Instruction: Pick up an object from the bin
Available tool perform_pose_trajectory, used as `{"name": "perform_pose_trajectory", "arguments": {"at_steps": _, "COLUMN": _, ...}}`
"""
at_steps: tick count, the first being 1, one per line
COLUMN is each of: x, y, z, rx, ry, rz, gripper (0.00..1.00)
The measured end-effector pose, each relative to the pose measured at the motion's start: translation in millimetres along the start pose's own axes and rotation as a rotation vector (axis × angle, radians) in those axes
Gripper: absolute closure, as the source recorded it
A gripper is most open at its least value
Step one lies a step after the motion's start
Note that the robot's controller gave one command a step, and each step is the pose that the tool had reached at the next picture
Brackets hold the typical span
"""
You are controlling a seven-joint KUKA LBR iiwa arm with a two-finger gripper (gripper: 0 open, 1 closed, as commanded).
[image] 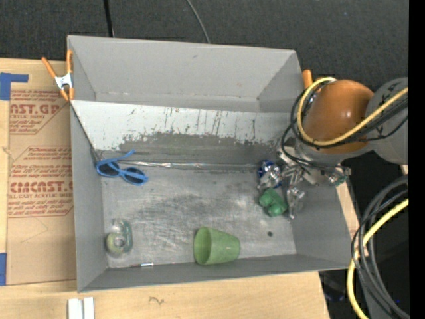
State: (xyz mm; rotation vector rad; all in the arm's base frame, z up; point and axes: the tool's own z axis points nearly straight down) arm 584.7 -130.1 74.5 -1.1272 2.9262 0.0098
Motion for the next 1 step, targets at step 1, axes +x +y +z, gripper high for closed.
{"name": "perform_pose_trajectory", "arguments": {"at_steps": 1, "x": 21.4, "y": 4.9, "z": -129.3, "rx": 0.008, "ry": 0.004, "rz": -0.322, "gripper": 1.00}}
